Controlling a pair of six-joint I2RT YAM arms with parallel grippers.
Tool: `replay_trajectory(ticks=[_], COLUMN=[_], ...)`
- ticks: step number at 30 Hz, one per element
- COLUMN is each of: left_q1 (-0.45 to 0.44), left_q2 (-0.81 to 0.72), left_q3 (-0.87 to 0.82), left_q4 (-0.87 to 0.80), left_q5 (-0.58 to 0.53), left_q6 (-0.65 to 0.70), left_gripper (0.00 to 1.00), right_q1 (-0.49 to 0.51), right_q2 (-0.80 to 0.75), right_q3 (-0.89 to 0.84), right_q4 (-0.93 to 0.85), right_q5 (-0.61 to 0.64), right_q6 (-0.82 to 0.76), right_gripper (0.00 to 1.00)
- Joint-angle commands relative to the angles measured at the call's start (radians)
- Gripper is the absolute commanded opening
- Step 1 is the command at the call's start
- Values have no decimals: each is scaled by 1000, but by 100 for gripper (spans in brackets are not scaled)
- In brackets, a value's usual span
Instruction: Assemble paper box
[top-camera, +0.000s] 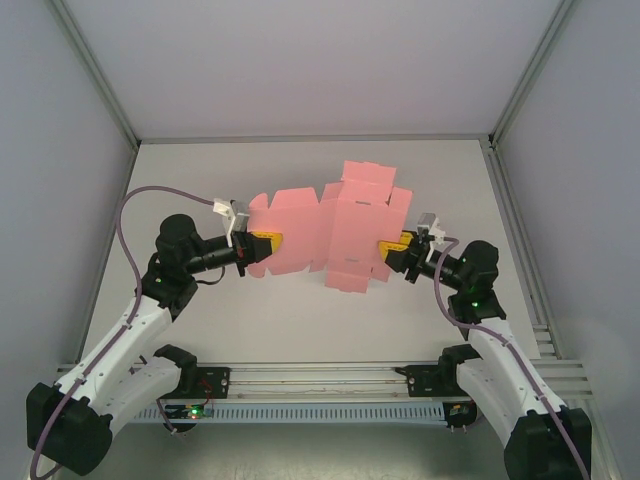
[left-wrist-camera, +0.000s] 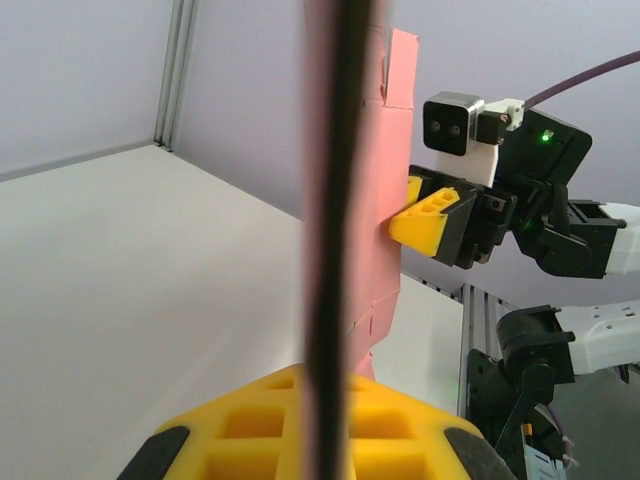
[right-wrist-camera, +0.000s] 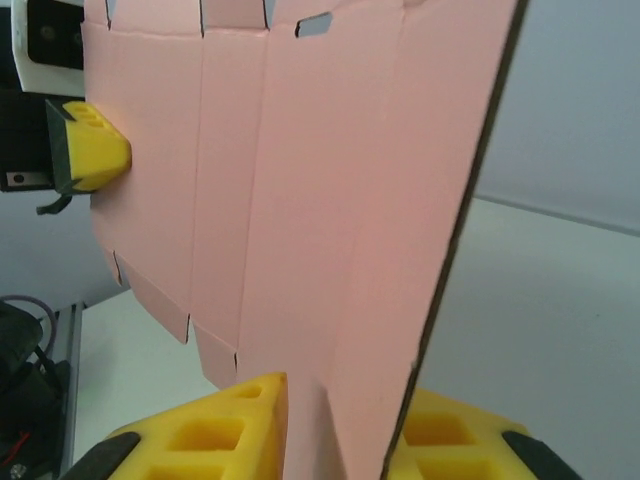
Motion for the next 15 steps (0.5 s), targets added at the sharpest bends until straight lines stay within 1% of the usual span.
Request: replay_trajectory(ticks=[1,3,5,6,8,10,12,14,15], left_q1=[-14,-13,-15,-14,-14,-13,-14,-14,-14], left_q2=[-2,-4,-8,-9,-4,4,3,-1,-6], left_q3=[-2,-2,-11,-18,-27,-25,-19,-18,-12], left_q4=[6,11,27,38,66,72,41,10,-23], left_q5=[-47,-93,-169,-190,-166,-150,-187,-246,-312], left_q6=[-5,-22,-54,-65,-73,-80,-76,-72,-79], left_gripper=[0,0,0,0,0,0,0,1,26], right_q1=[11,11,11,11,11,10,14,16,19], right_q2=[-8,-3,-1,1,9,24,35,46,54], right_q3=[27,43,51,47,42,48,59,83,116], right_q4=[-31,-77,-114,-113,-107,-100,-101,-142,-217], right_q5=[-16,-24,-22,-15,-27,-44,-35,5,50], right_q6=[-65,-89,-113,-117,-122,-115,-109,-129,-165], right_gripper=[18,15,15,15,11,4,0,0,0])
